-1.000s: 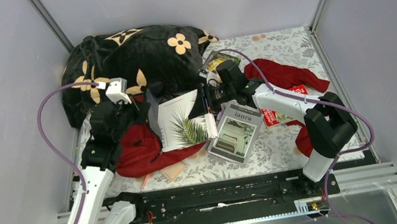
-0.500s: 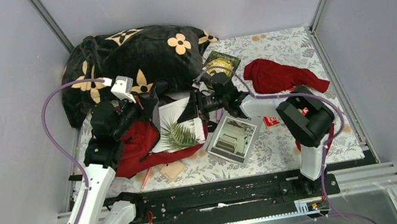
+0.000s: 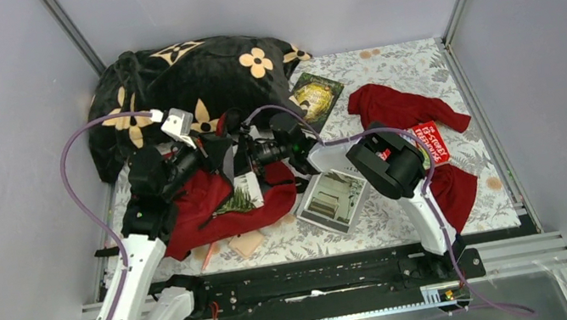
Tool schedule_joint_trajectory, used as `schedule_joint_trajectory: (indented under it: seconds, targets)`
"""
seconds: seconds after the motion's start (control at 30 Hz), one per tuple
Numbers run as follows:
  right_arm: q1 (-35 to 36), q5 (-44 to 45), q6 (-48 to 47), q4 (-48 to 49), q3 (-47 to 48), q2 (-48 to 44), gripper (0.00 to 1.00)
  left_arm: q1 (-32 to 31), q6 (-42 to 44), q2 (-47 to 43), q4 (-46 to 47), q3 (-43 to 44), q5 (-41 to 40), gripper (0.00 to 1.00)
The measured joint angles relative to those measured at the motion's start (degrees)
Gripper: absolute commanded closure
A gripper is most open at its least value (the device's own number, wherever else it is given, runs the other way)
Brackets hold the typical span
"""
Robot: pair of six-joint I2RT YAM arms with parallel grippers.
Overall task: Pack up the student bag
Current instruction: Place the book in the student bag.
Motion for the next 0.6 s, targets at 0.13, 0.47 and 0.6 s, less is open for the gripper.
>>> schedule_joint_trajectory:
  seconds: [0.13, 0.47, 0.6]
  targets:
    - [0.5, -0.5, -1.0, -1.8, 3.2, 0.4, 0.6, 0.0, -0.1, 0.0, 1.2, -0.5, 1.2, 1.0]
    - [4.8, 1.5, -7.4, -12.8, 12.6, 6.6, 0.6, 0.0, -2.6, -5.3, 4.1, -7.8, 1.6, 1.0]
    - [5.1, 3.5, -11.6, -18.7, 18.0, 9.9, 0.57, 0.2, -1.4, -7.1, 2.6, -7.1, 1.0, 1.0]
